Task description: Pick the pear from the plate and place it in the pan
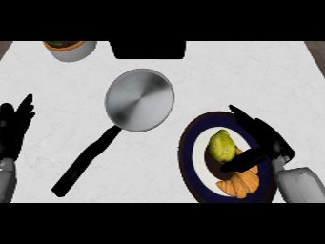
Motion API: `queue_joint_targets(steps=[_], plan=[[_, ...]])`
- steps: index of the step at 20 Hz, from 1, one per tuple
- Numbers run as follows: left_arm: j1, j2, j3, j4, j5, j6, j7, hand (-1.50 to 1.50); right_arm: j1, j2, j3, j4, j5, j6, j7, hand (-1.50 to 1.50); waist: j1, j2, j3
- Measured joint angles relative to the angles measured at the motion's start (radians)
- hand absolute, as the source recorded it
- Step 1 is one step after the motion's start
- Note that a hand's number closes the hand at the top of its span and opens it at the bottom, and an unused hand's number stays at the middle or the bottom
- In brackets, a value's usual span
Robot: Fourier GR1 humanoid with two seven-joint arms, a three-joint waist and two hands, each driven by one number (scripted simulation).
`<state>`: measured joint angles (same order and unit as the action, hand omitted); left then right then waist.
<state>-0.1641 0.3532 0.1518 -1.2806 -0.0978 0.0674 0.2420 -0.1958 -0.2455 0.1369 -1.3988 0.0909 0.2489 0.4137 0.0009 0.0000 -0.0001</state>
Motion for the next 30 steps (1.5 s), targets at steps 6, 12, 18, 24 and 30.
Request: queue_joint_targets(steps=[6,12,18,24,30], plan=[[0.043,-0.006,0.023,-0.038,-0.008,-0.029,-0.005,0.00,-0.002,0.026,-0.021,0.013,0.028,0.039,0.017,-1.50,0.001,0.000,0.000],[0.031,-0.017,0.043,-0.012,-0.023,-0.040,-0.022,0.00,-0.037,0.062,-0.026,0.101,0.088,0.041,-0.018,1.50,0.000,-0.002,-0.003],[0.030,-0.015,0.052,-0.025,-0.028,-0.051,-0.002,0.00,-0.057,0.058,-0.016,0.146,0.207,-0.032,-0.121,1.50,0.002,-0.003,-0.003],[0.028,-0.033,0.056,-0.020,-0.046,-0.046,-0.010,0.00,-0.031,0.061,-0.024,0.118,0.268,-0.059,-0.136,1.50,0.000,-0.004,-0.002],[0.040,-0.023,0.065,-0.022,-0.039,-0.057,-0.008,0.00,0.010,-0.058,0.148,0.007,0.555,-0.089,-0.008,1.50,-0.010,-0.012,-0.005]])
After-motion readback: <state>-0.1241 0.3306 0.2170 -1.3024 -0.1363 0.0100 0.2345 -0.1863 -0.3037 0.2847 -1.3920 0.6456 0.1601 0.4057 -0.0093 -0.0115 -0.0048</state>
